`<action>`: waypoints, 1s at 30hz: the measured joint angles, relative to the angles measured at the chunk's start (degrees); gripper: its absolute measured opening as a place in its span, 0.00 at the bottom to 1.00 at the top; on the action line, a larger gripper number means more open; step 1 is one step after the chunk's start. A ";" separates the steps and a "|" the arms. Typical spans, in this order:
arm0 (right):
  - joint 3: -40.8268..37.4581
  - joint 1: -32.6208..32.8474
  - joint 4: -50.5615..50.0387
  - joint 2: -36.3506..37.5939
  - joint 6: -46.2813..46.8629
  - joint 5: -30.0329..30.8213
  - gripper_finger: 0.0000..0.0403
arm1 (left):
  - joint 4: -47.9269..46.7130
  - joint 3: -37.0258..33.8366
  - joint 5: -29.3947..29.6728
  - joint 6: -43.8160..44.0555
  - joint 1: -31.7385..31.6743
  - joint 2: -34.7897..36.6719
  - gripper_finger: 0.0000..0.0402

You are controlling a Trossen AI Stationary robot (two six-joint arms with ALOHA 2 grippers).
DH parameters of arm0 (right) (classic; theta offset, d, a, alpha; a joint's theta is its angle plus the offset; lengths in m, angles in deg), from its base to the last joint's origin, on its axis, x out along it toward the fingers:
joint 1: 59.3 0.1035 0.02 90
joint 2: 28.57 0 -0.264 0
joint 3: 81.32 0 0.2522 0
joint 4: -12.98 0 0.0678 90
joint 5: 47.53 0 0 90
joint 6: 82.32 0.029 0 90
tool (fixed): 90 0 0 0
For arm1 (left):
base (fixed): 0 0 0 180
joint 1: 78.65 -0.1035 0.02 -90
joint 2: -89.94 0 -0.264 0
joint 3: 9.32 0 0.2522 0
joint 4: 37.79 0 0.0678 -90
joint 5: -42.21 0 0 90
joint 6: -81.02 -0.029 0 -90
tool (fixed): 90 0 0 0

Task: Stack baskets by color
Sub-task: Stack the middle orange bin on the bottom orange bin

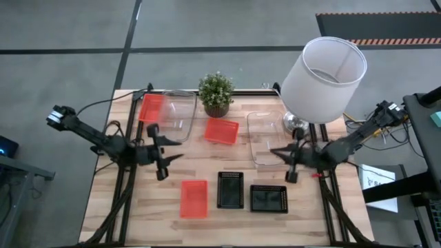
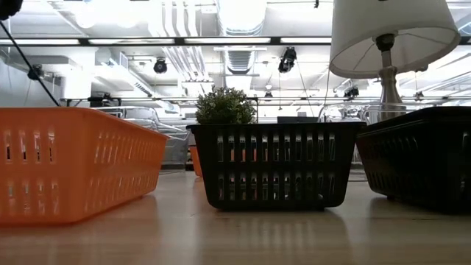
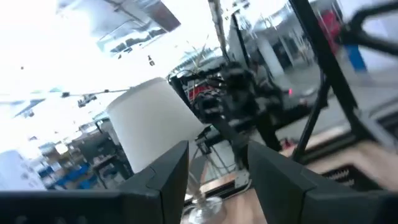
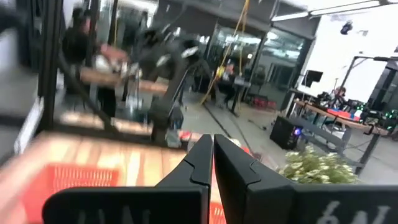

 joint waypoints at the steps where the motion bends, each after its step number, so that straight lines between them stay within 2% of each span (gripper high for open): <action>1: 0.79 0.01 -1.30 -1.29 -0.33 -0.08 0.02 | -0.12 -0.17 0.00 1.72 0.00 0.88 0.37; 4: 4.63 0.00 -3.18 -4.09 -0.28 2.17 0.02 | -0.05 -0.18 0.07 3.85 -0.02 2.64 0.37; 8: 9.48 -0.31 -9.58 -7.95 3.02 6.73 0.02 | -0.16 -0.27 0.37 0.99 -0.05 4.59 0.37; 15: 18.53 -4.25 -25.21 -13.71 12.26 6.80 0.02 | -0.40 -1.31 1.09 -4.30 -0.07 5.49 0.37; 21: 25.82 -11.50 -38.65 -18.63 20.29 -1.31 0.02 | -0.53 -1.56 2.93 -4.27 -0.07 3.75 0.37; 26: 30.36 -18.30 -46.42 -22.86 18.77 -11.97 0.02 | -0.33 -1.56 4.15 -4.17 -0.07 0.67 0.37; 30: 31.90 -21.32 -50.36 -23.95 16.26 -15.04 0.02 | 3.03 -1.09 4.17 -1.90 -0.42 -2.46 0.37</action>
